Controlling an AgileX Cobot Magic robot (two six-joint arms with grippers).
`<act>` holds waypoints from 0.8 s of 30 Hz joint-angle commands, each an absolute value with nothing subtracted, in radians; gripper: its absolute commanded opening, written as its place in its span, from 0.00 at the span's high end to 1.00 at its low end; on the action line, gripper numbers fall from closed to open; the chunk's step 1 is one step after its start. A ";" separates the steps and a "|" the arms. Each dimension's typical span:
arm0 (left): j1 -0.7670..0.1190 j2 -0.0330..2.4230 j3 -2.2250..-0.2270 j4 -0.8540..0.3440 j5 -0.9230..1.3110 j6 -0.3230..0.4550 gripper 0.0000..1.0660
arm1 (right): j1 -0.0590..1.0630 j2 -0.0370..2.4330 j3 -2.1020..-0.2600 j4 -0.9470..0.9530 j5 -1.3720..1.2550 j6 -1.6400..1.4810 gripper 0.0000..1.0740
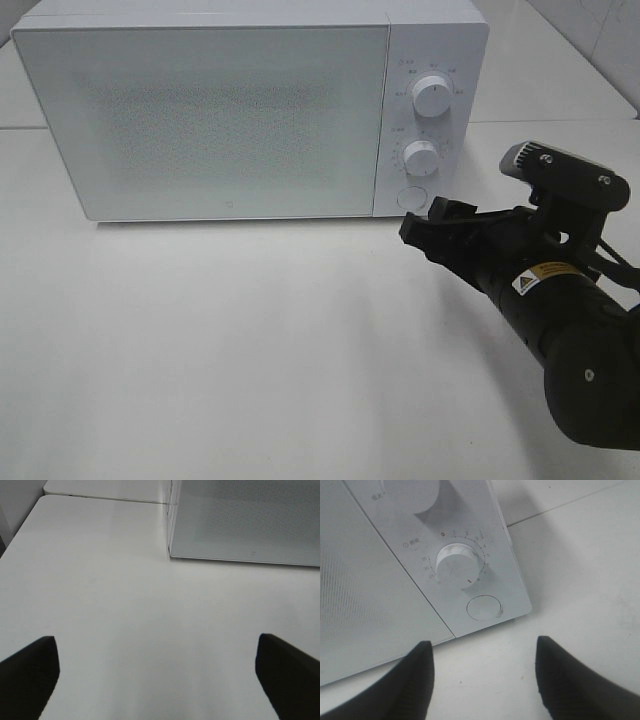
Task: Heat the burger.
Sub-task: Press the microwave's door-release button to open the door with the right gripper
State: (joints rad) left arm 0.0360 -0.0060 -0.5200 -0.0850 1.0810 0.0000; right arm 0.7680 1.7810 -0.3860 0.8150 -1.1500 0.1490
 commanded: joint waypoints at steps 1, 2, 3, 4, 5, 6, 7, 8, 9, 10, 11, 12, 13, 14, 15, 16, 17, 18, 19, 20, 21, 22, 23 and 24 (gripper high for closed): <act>0.038 -0.009 -0.518 -0.090 1.070 0.000 0.06 | 0.771 1.783 -0.395 0.809 -1.146 0.284 0.50; 0.038 -0.009 -0.518 -0.090 1.070 0.000 0.06 | 0.771 1.783 -0.395 0.809 -1.146 0.390 0.55; 0.038 -0.009 -0.518 -0.090 1.070 0.000 0.06 | 0.771 1.783 -0.395 0.809 -1.146 0.459 0.58; 0.038 -0.009 -0.518 -0.090 1.070 0.000 0.06 | 0.771 1.783 -0.395 0.809 -1.146 0.459 0.58; 0.038 -0.009 -0.518 -0.090 1.070 0.000 0.06 | 0.771 1.783 -0.395 0.809 -1.146 0.605 0.64; 0.038 -0.009 -0.518 -0.090 1.070 0.000 0.06 | 0.771 1.783 -0.395 0.809 -1.146 0.741 0.67; 0.038 -0.009 -0.518 -0.090 1.070 0.000 0.06 | 0.771 1.783 -0.395 0.809 -1.146 0.741 0.67; 0.038 -0.009 -0.518 -0.090 1.070 0.000 0.06 | 0.771 1.783 -0.395 0.807 -1.146 0.802 0.74; 0.038 -0.009 -0.518 -0.090 1.070 0.000 0.06 | 0.771 1.783 -0.395 0.804 -1.146 0.875 0.77; 0.038 -0.009 -0.518 -0.090 1.070 0.000 0.06 | 0.771 1.783 -0.395 0.804 -1.146 0.875 0.77; 0.038 -0.009 -0.518 -0.090 1.070 0.000 0.06 | 0.771 1.783 -0.395 0.802 -1.146 1.006 0.81; 0.038 -0.009 -0.518 -0.090 1.070 0.000 0.06 | 0.771 1.783 -0.395 0.802 -1.147 1.105 0.84; 0.038 -0.009 -0.518 -0.090 1.070 0.000 0.06 | 0.771 1.783 -0.395 0.802 -1.147 1.105 0.84; 0.038 -0.009 -0.518 -0.090 1.070 0.000 0.06 | 0.771 1.783 -0.395 0.802 -1.150 1.149 0.86; 0.038 -0.009 -0.518 -0.090 1.070 0.000 0.06 | 0.771 1.783 -0.395 0.802 -1.162 1.208 0.90; 0.038 -0.009 -0.518 -0.090 1.070 0.000 0.06 | 0.771 1.783 -0.395 0.802 -1.162 1.208 0.90; 0.038 -0.009 -0.518 -0.090 1.070 0.000 0.06 | 0.771 1.783 -0.395 0.801 -1.166 1.254 0.94; 0.038 -0.009 -0.518 -0.090 1.070 0.000 0.06 | 0.771 1.783 -0.395 0.801 -1.166 1.254 0.94; 0.038 -0.009 -0.518 -0.090 1.070 0.000 0.06 | 0.771 1.783 -0.395 0.802 -1.165 1.280 0.97; 0.038 -0.009 -0.518 -0.090 1.070 0.000 0.06 | 0.771 1.783 -0.395 0.801 -1.165 1.326 1.00; 0.038 -0.009 -0.518 -0.090 1.070 0.000 0.06 | 0.771 1.783 -0.395 0.801 -1.165 1.326 1.00; 0.038 -0.009 -0.518 -0.090 1.070 0.000 0.06 | 0.771 1.783 -0.395 0.801 -1.165 1.347 1.00; 0.038 -0.009 -0.518 -0.090 1.070 0.000 0.06 | 0.771 1.783 -0.395 0.801 -1.165 1.347 1.00; 0.038 -0.009 -0.518 -0.090 1.070 0.000 0.06 | 0.771 1.783 -0.395 0.800 -1.164 1.363 1.00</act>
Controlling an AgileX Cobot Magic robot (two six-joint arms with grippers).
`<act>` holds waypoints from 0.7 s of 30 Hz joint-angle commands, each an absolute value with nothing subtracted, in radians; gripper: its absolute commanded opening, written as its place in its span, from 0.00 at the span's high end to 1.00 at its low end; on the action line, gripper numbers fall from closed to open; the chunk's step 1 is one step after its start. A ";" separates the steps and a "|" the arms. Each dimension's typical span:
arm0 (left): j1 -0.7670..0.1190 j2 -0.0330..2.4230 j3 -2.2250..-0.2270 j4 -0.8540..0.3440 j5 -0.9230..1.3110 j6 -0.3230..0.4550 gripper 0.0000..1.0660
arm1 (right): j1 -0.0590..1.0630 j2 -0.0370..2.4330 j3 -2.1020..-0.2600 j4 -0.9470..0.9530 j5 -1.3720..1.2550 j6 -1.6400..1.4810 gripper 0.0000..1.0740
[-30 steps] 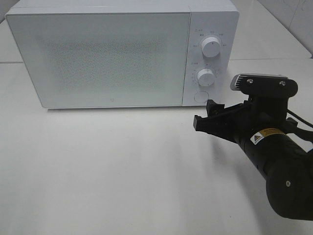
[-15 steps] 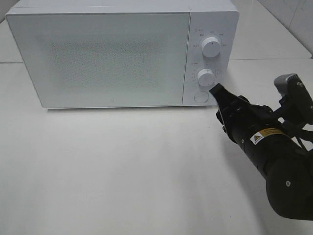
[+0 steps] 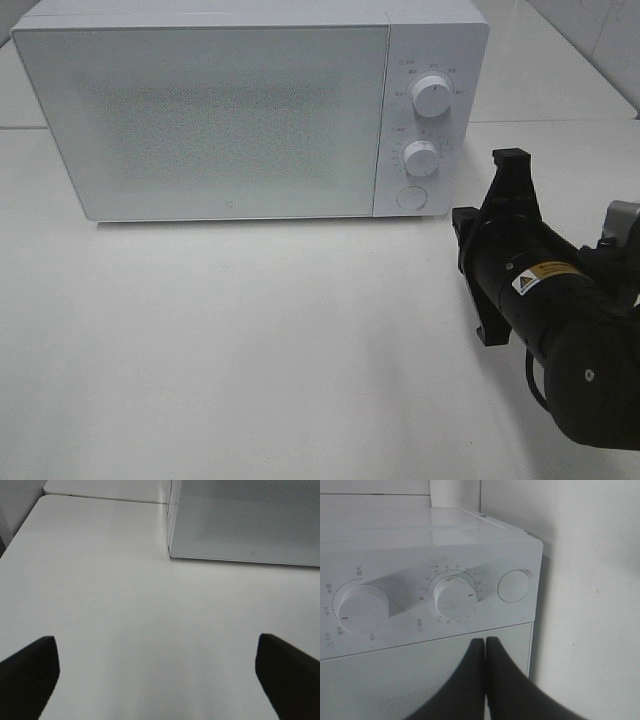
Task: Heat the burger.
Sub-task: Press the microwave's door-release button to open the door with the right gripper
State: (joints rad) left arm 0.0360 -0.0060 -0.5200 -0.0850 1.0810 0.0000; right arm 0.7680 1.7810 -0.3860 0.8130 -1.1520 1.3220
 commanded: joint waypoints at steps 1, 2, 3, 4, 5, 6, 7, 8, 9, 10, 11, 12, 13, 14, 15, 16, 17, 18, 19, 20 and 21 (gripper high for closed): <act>0.038 -0.009 -0.518 -0.090 1.070 0.000 0.06 | 0.771 1.783 -0.395 0.800 -1.163 1.362 1.00; 0.038 -0.009 -0.518 -0.090 1.070 0.000 0.06 | 0.771 1.783 -0.395 0.800 -1.163 1.362 1.00; 0.038 -0.009 -0.518 -0.090 1.070 0.000 0.06 | 0.771 1.783 -0.395 0.800 -1.161 1.362 1.00; 0.038 -0.009 -0.518 -0.090 1.070 0.000 0.06 | 0.771 1.784 -0.395 0.800 -1.154 1.361 1.00; 0.038 -0.009 -0.518 -0.090 1.070 0.000 0.06 | 0.771 1.784 -0.395 0.800 -1.154 1.361 1.00; 0.038 -0.009 -0.518 -0.090 1.070 0.000 0.06 | 0.771 1.786 -0.395 0.800 -1.152 1.359 1.00; 0.038 -0.009 -0.518 -0.090 1.070 0.000 0.06 | 0.771 1.793 -0.395 0.800 -1.151 1.359 1.00; 0.038 -0.009 -0.518 -0.090 1.070 0.000 0.06 | 0.771 1.793 -0.395 0.800 -1.151 1.359 1.00; 0.038 -0.009 -0.518 -0.090 1.070 0.000 0.06 | 0.771 1.797 -0.395 0.800 -1.152 1.359 1.00; 0.038 -0.009 -0.518 -0.090 1.070 0.000 0.06 | 0.771 1.809 -0.395 0.800 -1.157 1.361 1.00; 0.038 -0.009 -0.518 -0.090 1.070 0.000 0.06 | 0.771 1.809 -0.395 0.800 -1.157 1.361 1.00; 0.038 -0.009 -0.518 -0.090 1.070 0.000 0.06 | 0.769 1.816 -0.397 0.798 -1.155 1.371 1.00; 0.038 -0.009 -0.518 -0.090 1.070 0.000 0.06 | 0.769 1.819 -0.398 0.798 -1.151 1.371 1.00; 0.038 -0.009 -0.518 -0.090 1.070 0.000 0.06 | 0.769 1.819 -0.398 0.798 -1.151 1.371 1.00; 0.038 -0.009 -0.518 -0.090 1.070 0.000 0.06 | 0.769 1.830 -0.408 0.798 -1.149 1.370 1.00; 0.038 -0.009 -0.518 -0.090 1.070 0.000 0.06 | 0.769 1.838 -0.416 0.798 -1.148 1.371 1.00; 0.038 -0.009 -0.518 -0.090 1.070 0.000 0.06 | 0.769 1.838 -0.416 0.798 -1.148 1.371 1.00; 0.038 -0.009 -0.518 -0.090 1.070 0.000 0.06 | 0.768 1.861 -0.432 0.799 -1.139 1.378 1.00; 0.038 -0.009 -0.518 -0.090 1.070 0.000 0.06 | 0.768 1.861 -0.432 0.799 -1.139 1.378 1.00; 0.038 -0.009 -0.518 -0.090 1.070 0.000 0.06 | 0.768 1.877 -0.442 0.798 -1.133 1.387 1.00; 0.038 -0.009 -0.518 -0.090 1.070 0.000 0.06 | 0.768 1.907 -0.460 0.786 -1.123 1.410 1.00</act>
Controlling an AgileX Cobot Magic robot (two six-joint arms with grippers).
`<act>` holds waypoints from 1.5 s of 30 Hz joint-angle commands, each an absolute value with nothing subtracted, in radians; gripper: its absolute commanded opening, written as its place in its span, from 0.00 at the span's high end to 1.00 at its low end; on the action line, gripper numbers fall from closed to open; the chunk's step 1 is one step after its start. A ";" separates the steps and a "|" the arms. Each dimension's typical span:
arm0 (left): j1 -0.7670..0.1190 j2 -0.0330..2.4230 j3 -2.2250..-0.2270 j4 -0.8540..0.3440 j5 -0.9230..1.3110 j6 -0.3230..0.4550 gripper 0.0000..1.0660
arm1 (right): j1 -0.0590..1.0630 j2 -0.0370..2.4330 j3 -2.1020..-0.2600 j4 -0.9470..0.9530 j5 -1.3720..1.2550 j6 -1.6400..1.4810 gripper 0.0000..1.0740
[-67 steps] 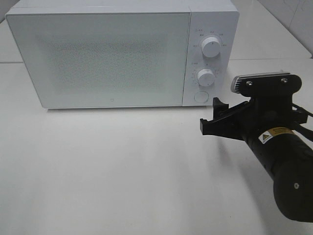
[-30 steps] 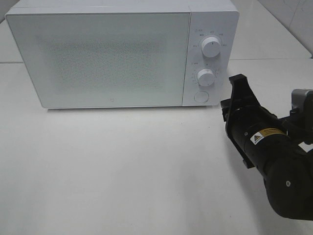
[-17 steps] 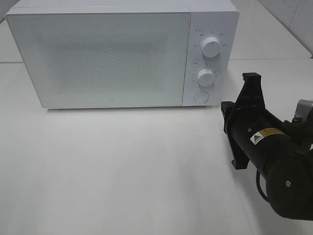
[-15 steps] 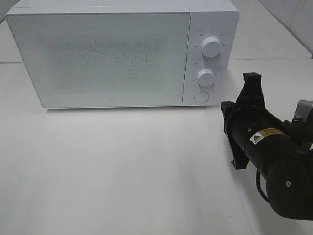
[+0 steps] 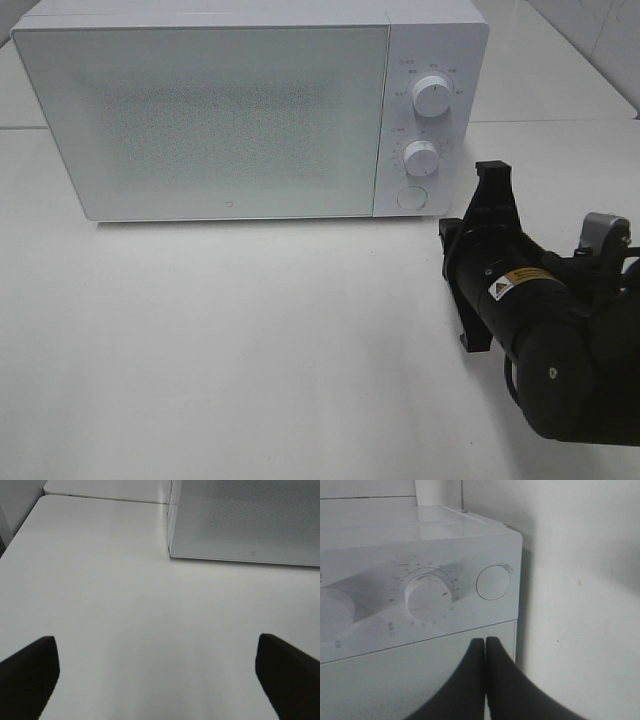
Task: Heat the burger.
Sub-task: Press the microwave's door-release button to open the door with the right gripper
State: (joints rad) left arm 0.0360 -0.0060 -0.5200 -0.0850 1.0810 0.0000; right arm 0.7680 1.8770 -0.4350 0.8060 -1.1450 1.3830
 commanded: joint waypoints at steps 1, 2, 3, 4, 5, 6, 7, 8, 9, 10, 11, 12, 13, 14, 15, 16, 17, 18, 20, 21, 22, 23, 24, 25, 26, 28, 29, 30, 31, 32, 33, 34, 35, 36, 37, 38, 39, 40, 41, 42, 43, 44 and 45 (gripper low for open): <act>0.038 -0.009 -0.518 -0.090 1.070 0.000 0.06 | 0.768 1.907 -0.460 0.786 -1.123 1.410 1.00; 0.038 -0.009 -0.518 -0.090 1.070 0.000 0.06 | 0.756 1.929 -0.478 0.770 -1.119 1.429 1.00; 0.038 -0.009 -0.518 -0.090 1.070 0.000 0.06 | 0.750 1.939 -0.489 0.753 -1.111 1.436 1.00; 0.038 -0.009 -0.518 -0.090 1.070 0.000 0.06 | 0.750 1.939 -0.489 0.753 -1.111 1.436 1.00; 0.038 -0.009 -0.518 -0.090 1.070 0.000 0.06 | 0.729 1.953 -0.514 0.728 -1.099 1.441 1.00; 0.038 -0.009 -0.518 -0.090 1.070 0.000 0.06 | 0.720 1.960 -0.528 0.718 -1.095 1.441 1.00; 0.038 -0.009 -0.518 -0.090 1.070 0.000 0.06 | 0.720 1.960 -0.528 0.718 -1.095 1.441 1.00; 0.038 -0.009 -0.518 -0.090 1.070 0.000 0.06 | 0.705 1.975 -0.551 0.700 -1.082 1.441 1.00; 0.038 -0.009 -0.518 -0.090 1.070 0.000 0.06 | 0.697 1.982 -0.568 0.694 -1.070 1.440 1.00; 0.038 -0.009 -0.518 -0.090 1.070 0.000 0.06 | 0.697 1.982 -0.568 0.694 -1.070 1.440 1.00; 0.038 -0.009 -0.518 -0.090 1.070 0.000 0.06 | 0.683 1.997 -0.593 0.692 -1.052 1.439 1.00; 0.038 -0.009 -0.518 -0.090 1.070 0.000 0.06 | 0.674 2.004 -0.606 0.689 -1.049 1.436 1.00; 0.038 -0.009 -0.518 -0.090 1.070 0.000 0.06 | 0.674 2.004 -0.606 0.689 -1.049 1.436 1.00; 0.038 -0.009 -0.518 -0.090 1.070 0.000 0.06 | 0.656 2.020 -0.629 0.676 -1.048 1.433 1.00; 0.038 -0.009 -0.518 -0.090 1.070 0.000 0.06 | 0.656 2.020 -0.629 0.676 -1.048 1.433 1.00; 0.038 -0.009 -0.518 -0.090 1.070 0.000 0.06 | 0.639 2.032 -0.652 0.663 -1.041 1.433 1.00; 0.038 -0.009 -0.518 -0.090 1.070 0.000 0.06 | 0.634 2.039 -0.662 0.659 -1.035 1.433 1.00; 0.038 -0.009 -0.518 -0.090 1.070 0.000 0.06 | 0.634 2.039 -0.662 0.659 -1.035 1.433 1.00; 0.038 -0.009 -0.518 -0.090 1.070 0.000 0.06 | 0.616 2.061 -0.695 0.649 -1.022 1.432 1.00; 0.038 -0.009 -0.518 -0.090 1.070 0.000 0.06 | 0.616 2.061 -0.695 0.649 -1.022 1.432 1.00; 0.038 -0.009 -0.518 -0.090 1.070 0.000 0.06 | 0.615 2.075 -0.712 0.651 -1.022 1.433 1.00; 0.038 -0.009 -0.518 -0.090 1.070 0.000 0.06 | 0.615 2.075 -0.712 0.651 -1.022 1.433 1.00; 0.038 -0.009 -0.518 -0.090 1.070 0.000 0.06 | 0.603 2.084 -0.729 0.636 -1.015 1.433 1.00; 0.038 -0.009 -0.518 -0.090 1.070 0.000 0.06 | 0.599 2.086 -0.735 0.632 -1.003 1.433 1.00; 0.038 -0.009 -0.518 -0.090 1.070 0.000 0.06 | 0.599 2.086 -0.735 0.632 -1.003 1.433 1.00; 0.038 -0.009 -0.518 -0.090 1.070 0.000 0.06 | 0.579 2.086 -0.752 0.628 -0.974 1.428 1.00; 0.038 -0.009 -0.518 -0.090 1.070 0.000 0.06 | 0.579 2.086 -0.752 0.628 -0.974 1.428 1.00; 0.038 -0.009 -0.518 -0.090 1.070 0.000 0.06 | 0.566 2.086 -0.761 0.628 -0.973 1.414 1.00; 0.038 -0.009 -0.518 -0.090 1.070 0.000 0.06 | 0.557 2.086 -0.771 0.628 -0.955 1.400 1.00; 0.038 -0.009 -0.518 -0.090 1.070 0.000 0.06 | 0.557 2.086 -0.771 0.628 -0.955 1.400 1.00; 0.038 -0.009 -0.518 -0.090 1.070 0.000 0.06 | 0.553 2.086 -0.777 0.628 -0.939 1.396 1.00; 0.038 -0.009 -0.518 -0.090 1.070 0.000 0.06 | 0.553 2.086 -0.777 0.628 -0.939 1.396 1.00; 0.038 -0.009 -0.518 -0.090 1.070 0.000 0.06 | 0.547 2.095 -0.787 0.625 -0.930 1.396 1.00; 0.038 -0.009 -0.518 -0.090 1.070 0.000 0.06 | 0.547 2.101 -0.792 0.626 -0.932 1.396 1.00; 0.038 -0.009 -0.518 -0.090 1.070 0.000 0.06 | 0.547 2.101 -0.792 0.626 -0.932 1.396 1.00; 0.038 -0.009 -0.518 -0.090 1.070 0.000 0.06 | 0.547 2.115 -0.805 0.626 -0.932 1.401 1.00; 0.038 -0.009 -0.518 -0.090 1.070 0.000 0.06 | 0.547 2.130 -0.816 0.624 -0.930 1.407 1.00; 0.038 -0.009 -0.518 -0.090 1.070 0.000 0.06 | 0.547 2.130 -0.816 0.624 -0.930 1.407 1.00; 0.038 -0.009 -0.518 -0.090 1.070 0.000 0.06 | 0.547 2.136 -0.822 0.624 -0.930 1.408 1.00; 0.038 -0.009 -0.518 -0.090 1.070 0.000 0.06 | 0.547 2.141 -0.828 0.625 -0.940 1.408 1.00; 0.038 -0.009 -0.518 -0.090 1.070 0.000 0.06 | 0.547 2.141 -0.828 0.625 -0.940 1.408 1.00; 0.038 -0.009 -0.518 -0.090 1.070 0.000 0.06 | 0.547 2.144 -0.832 0.627 -0.949 1.406 1.00; 0.038 -0.009 -0.518 -0.090 1.070 0.000 0.06 | 0.547 2.144 -0.832 0.627 -0.949 1.406 1.00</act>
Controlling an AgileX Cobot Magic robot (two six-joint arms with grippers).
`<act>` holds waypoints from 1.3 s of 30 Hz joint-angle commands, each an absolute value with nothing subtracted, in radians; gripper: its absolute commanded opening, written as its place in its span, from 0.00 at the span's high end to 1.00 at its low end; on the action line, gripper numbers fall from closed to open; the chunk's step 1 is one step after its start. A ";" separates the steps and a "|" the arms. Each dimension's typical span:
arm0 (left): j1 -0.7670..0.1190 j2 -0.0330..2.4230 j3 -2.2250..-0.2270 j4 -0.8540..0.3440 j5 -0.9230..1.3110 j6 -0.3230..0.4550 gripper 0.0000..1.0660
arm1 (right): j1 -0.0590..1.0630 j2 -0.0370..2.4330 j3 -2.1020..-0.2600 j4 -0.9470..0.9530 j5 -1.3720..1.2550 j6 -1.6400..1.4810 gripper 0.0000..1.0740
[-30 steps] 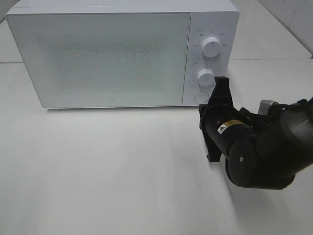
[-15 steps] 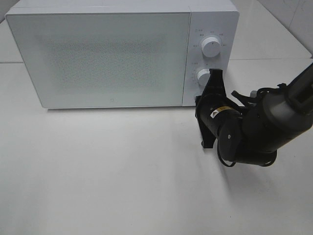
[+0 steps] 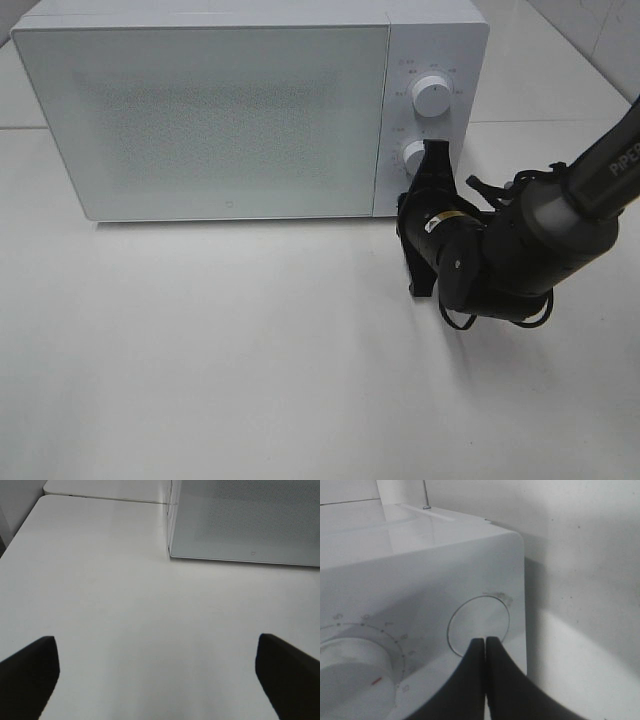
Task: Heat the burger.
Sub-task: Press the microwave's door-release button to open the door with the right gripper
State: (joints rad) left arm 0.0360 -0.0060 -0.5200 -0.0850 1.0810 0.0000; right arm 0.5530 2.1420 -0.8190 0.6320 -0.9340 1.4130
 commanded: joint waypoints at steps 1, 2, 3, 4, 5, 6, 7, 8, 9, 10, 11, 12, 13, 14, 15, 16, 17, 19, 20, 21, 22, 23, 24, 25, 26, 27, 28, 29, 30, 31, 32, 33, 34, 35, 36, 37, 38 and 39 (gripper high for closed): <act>0.038 -0.009 -0.518 -0.090 1.070 0.000 0.06 | 0.547 2.144 -0.834 0.630 -0.953 1.403 1.00; 0.038 -0.009 -0.518 -0.090 1.070 0.000 0.06 | 0.547 2.144 -0.836 0.641 -0.952 1.396 1.00; 0.038 -0.009 -0.518 -0.090 1.070 0.000 0.06 | 0.547 2.144 -0.836 0.641 -0.952 1.396 1.00; 0.038 -0.009 -0.518 -0.090 1.070 0.000 0.06 | 0.547 2.144 -0.836 0.649 -0.952 1.391 1.00; 0.038 -0.009 -0.518 -0.090 1.070 0.000 0.06 | 0.547 2.147 -0.837 0.658 -0.952 1.373 1.00; 0.038 -0.009 -0.518 -0.090 1.070 0.000 0.06 | 0.547 2.147 -0.837 0.658 -0.952 1.373 1.00; 0.038 -0.009 -0.518 -0.090 1.070 0.000 0.06 | 0.547 2.150 -0.838 0.660 -0.955 1.373 1.00; 0.038 -0.009 -0.518 -0.090 1.070 0.000 0.06 | 0.547 2.161 -0.845 0.661 -0.951 1.373 1.00; 0.038 -0.009 -0.518 -0.090 1.070 0.000 0.06 | 0.547 2.161 -0.845 0.661 -0.951 1.373 1.00; 0.038 -0.009 -0.518 -0.090 1.070 0.000 0.06 | 0.547 2.167 -0.851 0.658 -0.955 1.374 1.00; 0.038 -0.009 -0.518 -0.090 1.070 0.000 0.06 | 0.547 2.176 -0.861 0.658 -0.956 1.373 1.00; 0.038 -0.009 -0.518 -0.090 1.070 0.000 0.06 | 0.547 2.176 -0.861 0.658 -0.956 1.373 1.00; 0.038 -0.009 -0.518 -0.090 1.070 0.000 0.06 | 0.547 2.179 -0.867 0.659 -0.956 1.373 1.00; 0.038 -0.009 -0.518 -0.090 1.070 0.000 0.06 | 0.547 2.182 -0.868 0.666 -0.971 1.372 1.00; 0.038 -0.009 -0.518 -0.090 1.070 0.000 0.06 | 0.547 2.182 -0.868 0.666 -0.971 1.372 1.00; 0.038 -0.009 -0.518 -0.090 1.070 0.000 0.06 | 0.547 2.182 -0.868 0.680 -0.986 1.364 1.00; 0.038 -0.009 -0.518 -0.090 1.070 0.000 0.06 | 0.547 2.182 -0.868 0.680 -0.986 1.364 1.00; 0.038 -0.009 -0.518 -0.090 1.070 0.000 0.06 | 0.547 2.182 -0.868 0.681 -1.000 1.350 1.00; 0.038 -0.009 -0.518 -0.090 1.070 0.000 0.06 | 0.547 2.182 -0.868 0.681 -1.000 1.350 1.00; 0.038 -0.009 -0.518 -0.090 1.070 0.000 0.06 | 0.547 2.182 -0.868 0.683 -1.003 1.350 1.00; 0.038 -0.009 -0.518 -0.090 1.070 0.000 0.06 | 0.547 2.182 -0.868 0.683 -1.003 1.350 1.00; 0.038 -0.009 -0.518 -0.090 1.070 0.000 0.06 | 0.547 2.182 -0.868 0.690 -1.007 1.350 1.00; 0.038 -0.009 -0.518 -0.090 1.070 0.000 0.06 | 0.547 2.182 -0.868 0.703 -1.009 1.348 1.00; 0.038 -0.009 -0.518 -0.090 1.070 0.000 0.06 | 0.547 2.182 -0.868 0.703 -1.009 1.348 1.00; 0.038 -0.009 -0.518 -0.090 1.070 0.000 0.06 | 0.547 2.182 -0.868 0.704 -1.009 1.347 1.00; 0.038 -0.009 -0.518 -0.090 1.070 0.000 0.06 | 0.547 2.182 -0.868 0.704 -1.009 1.347 1.00; 0.038 -0.009 -0.518 -0.090 1.070 0.000 0.06 | 0.547 2.182 -0.868 0.704 -1.009 1.347 1.00; 0.038 -0.009 -0.518 -0.090 1.070 0.000 0.06 | 0.547 2.184 -0.868 0.707 -1.019 1.347 1.00; 0.038 -0.009 -0.518 -0.090 1.070 0.000 0.06 | 0.547 2.184 -0.868 0.707 -1.019 1.347 1.00; 0.038 -0.009 -0.518 -0.090 1.070 0.000 0.06 | 0.547 2.184 -0.868 0.711 -1.036 1.345 1.00; 0.038 -0.009 -0.518 -0.090 1.070 0.000 0.06 | 0.547 2.184 -0.868 0.712 -1.041 1.343 1.00; 0.038 -0.009 -0.518 -0.090 1.070 0.000 0.06 | 0.547 2.184 -0.868 0.712 -1.041 1.343 1.00; 0.038 -0.009 -0.518 -0.090 1.070 0.000 0.06 | 0.547 2.184 -0.868 0.716 -1.047 1.342 1.00; 0.038 -0.009 -0.518 -0.090 1.070 0.000 0.06 | 0.547 2.184 -0.868 0.716 -1.047 1.342 1.00; 0.038 -0.009 -0.518 -0.090 1.070 0.000 0.06 | 0.547 2.186 -0.868 0.723 -1.046 1.336 1.00; 0.038 -0.009 -0.518 -0.090 1.070 0.000 0.06 | 0.547 2.187 -0.868 0.726 -1.045 1.336 1.00; 0.038 -0.009 -0.518 -0.090 1.070 0.000 0.06 | 0.547 2.187 -0.868 0.726 -1.045 1.336 1.00; 0.038 -0.009 -0.518 -0.090 1.070 0.000 0.06 | 0.547 2.187 -0.868 0.733 -1.026 1.335 1.00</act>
State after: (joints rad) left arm 0.0360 -0.0060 -0.5200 -0.0850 1.0810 0.0000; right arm 0.5530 2.1900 -0.8590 0.7280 -1.0070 1.3570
